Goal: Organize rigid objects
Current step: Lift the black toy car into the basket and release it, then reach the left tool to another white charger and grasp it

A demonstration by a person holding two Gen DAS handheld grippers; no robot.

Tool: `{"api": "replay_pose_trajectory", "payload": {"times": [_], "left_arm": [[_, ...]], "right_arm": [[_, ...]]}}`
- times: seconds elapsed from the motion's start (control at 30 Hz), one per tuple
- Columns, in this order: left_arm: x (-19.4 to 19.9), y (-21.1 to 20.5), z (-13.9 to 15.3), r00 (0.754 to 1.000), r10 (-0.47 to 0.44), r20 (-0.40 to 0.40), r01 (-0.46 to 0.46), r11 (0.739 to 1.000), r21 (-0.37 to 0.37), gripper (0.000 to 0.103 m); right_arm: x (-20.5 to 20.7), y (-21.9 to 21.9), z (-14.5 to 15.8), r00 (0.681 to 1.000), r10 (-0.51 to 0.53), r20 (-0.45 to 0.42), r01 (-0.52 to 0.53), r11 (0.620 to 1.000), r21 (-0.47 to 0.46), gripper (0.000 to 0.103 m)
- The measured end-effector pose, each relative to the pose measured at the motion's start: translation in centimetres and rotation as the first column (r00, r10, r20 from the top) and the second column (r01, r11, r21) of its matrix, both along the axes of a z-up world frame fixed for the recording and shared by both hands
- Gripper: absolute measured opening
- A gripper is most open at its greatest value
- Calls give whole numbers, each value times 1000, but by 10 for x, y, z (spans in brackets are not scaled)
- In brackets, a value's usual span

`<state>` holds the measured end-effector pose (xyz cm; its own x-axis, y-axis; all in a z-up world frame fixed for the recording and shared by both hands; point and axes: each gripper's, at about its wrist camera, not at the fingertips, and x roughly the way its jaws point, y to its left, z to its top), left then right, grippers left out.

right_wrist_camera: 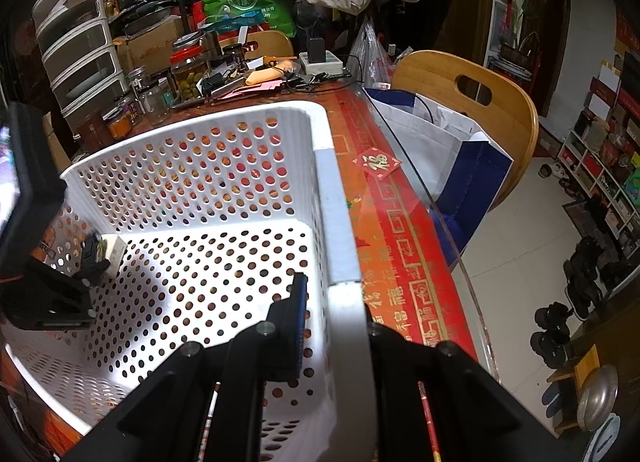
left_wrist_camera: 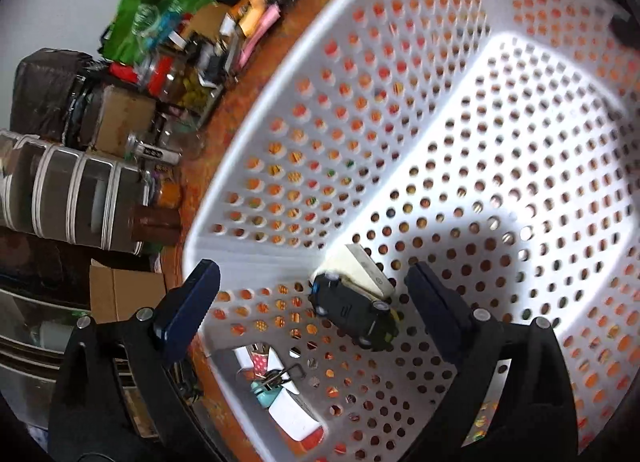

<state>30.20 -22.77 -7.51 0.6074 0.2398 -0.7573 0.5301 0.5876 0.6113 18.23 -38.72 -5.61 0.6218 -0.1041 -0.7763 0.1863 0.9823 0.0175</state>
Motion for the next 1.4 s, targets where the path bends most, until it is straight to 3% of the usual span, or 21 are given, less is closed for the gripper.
{"api": "replay_pose_trajectory", "payload": {"times": [0.13, 0.23, 0.33, 0.4, 0.43, 0.5, 0.67, 0.8, 0.87, 0.97, 1.07, 1.3, 1.4], "left_arm": [[-24, 41, 62, 995, 35, 94, -16, 981, -194, 94], [-40, 107, 106, 979, 131, 153, -72, 936, -344, 103], [-47, 184, 122, 947, 274, 168, -168, 867, -469, 103], [-47, 232, 110, 913, 376, 157, -233, 798, -556, 103], [-44, 251, 99, 908, 401, 124, -261, 770, -582, 103], [-26, 283, 59, 903, 430, -4, -351, 731, -585, 103], [17, 307, 1, 878, 471, -86, -437, 714, -547, 103], [54, 309, -29, 854, 488, -181, -486, 625, -610, 103], [71, 313, -38, 844, 490, -217, -508, 604, -614, 101], [84, 312, -54, 829, 497, -255, -542, 605, -584, 96], [89, 316, -59, 825, 491, -280, -548, 576, -606, 96], [88, 326, -64, 820, 455, -349, -559, 502, -660, 96], [85, 323, -62, 829, 439, -346, -546, 499, -673, 96]], "right_arm": [[1, 0, 0, 1000, -4, -9, 4, 1000, -3, 10], [1, 0, 0, 1000, -6, -11, 6, 1000, -8, 10], [-2, 0, 0, 1000, -6, -4, 6, 1000, -6, 10], [-2, -1, 0, 1000, -7, -4, 7, 1000, -6, 10], [-2, 0, 0, 1000, -6, -5, 6, 1000, -7, 10], [-2, 0, 1, 1000, -5, -7, 5, 1000, -15, 10], [-1, -1, 2, 1000, -2, -13, 2, 1000, -22, 10], [0, 0, 3, 1000, 3, -12, -3, 1000, -14, 10], [2, 1, 3, 1000, -3, -17, 2, 1000, -19, 10], [2, 2, 3, 1000, -6, -20, 5, 1000, -25, 10], [4, 3, 3, 1000, -8, -22, 8, 1000, -29, 10], [4, 6, 3, 1000, -9, -14, 9, 999, -32, 10], [3, 6, 3, 1000, -10, -10, 10, 999, -32, 10]]}}
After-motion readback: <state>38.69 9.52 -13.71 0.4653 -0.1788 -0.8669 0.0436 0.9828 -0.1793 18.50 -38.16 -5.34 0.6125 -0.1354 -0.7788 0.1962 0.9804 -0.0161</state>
